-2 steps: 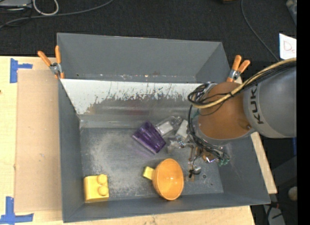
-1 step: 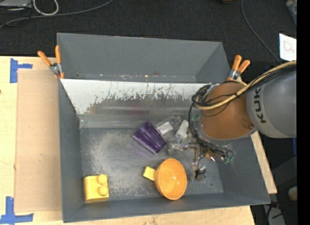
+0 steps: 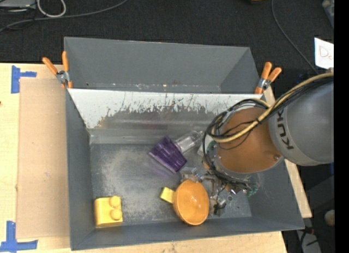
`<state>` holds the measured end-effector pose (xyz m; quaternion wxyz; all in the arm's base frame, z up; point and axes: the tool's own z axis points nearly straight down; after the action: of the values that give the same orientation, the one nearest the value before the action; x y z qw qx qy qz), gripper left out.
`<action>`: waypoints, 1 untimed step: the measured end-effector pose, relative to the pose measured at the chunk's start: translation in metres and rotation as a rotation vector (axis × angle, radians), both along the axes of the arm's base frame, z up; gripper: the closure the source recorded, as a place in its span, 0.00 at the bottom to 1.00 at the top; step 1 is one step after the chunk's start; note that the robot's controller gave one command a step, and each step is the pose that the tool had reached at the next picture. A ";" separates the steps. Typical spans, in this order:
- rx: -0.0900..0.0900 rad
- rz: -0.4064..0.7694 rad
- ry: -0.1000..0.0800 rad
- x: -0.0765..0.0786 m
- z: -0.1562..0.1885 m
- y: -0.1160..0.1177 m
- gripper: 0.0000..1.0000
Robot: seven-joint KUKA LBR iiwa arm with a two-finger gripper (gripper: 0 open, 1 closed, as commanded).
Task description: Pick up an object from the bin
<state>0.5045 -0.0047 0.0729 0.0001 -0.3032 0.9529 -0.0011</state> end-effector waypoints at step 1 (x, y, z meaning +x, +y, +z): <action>0.006 0.082 -0.001 -0.015 0.000 0.029 0.00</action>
Offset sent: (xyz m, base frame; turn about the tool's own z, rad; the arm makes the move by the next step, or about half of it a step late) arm 0.0036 0.0478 -0.0029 0.0347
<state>0.4899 0.0239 0.0727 0.0016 -0.3421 0.9397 0.0017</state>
